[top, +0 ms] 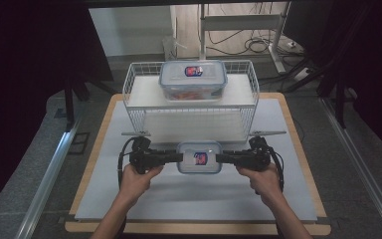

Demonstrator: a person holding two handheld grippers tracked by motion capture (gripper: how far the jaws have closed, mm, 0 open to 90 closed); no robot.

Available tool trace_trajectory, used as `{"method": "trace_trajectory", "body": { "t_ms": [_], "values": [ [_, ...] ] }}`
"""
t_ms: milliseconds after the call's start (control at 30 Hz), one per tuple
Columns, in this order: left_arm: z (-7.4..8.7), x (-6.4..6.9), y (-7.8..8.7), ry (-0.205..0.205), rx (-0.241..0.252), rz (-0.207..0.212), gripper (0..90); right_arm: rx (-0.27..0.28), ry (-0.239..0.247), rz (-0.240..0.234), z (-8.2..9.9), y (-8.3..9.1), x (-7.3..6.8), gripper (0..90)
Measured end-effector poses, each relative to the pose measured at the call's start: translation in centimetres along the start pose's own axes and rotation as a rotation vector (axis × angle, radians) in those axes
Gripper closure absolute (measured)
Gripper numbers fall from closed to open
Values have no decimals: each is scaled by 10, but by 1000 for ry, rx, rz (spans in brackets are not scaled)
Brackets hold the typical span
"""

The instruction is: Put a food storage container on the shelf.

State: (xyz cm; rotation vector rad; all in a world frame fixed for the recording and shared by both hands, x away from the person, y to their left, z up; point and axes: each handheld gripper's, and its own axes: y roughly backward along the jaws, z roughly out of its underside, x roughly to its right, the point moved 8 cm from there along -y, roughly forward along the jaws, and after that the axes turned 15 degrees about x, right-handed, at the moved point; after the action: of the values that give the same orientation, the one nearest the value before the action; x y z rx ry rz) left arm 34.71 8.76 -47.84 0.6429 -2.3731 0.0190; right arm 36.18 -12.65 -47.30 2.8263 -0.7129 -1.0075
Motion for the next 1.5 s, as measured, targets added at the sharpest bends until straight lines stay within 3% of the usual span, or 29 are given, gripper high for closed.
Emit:
{"method": "trace_trajectory", "body": {
  "t_ms": [1000, 1500],
  "values": [
    [-109, 34, 14, -95, 57, -11, 584, 72, 89, -25, -105, -11, -41, 580],
    [-158, 37, 13, -106, 95, -30, 579, 113, 89, -21, -152, -21, -48, 579]
  ]
}}
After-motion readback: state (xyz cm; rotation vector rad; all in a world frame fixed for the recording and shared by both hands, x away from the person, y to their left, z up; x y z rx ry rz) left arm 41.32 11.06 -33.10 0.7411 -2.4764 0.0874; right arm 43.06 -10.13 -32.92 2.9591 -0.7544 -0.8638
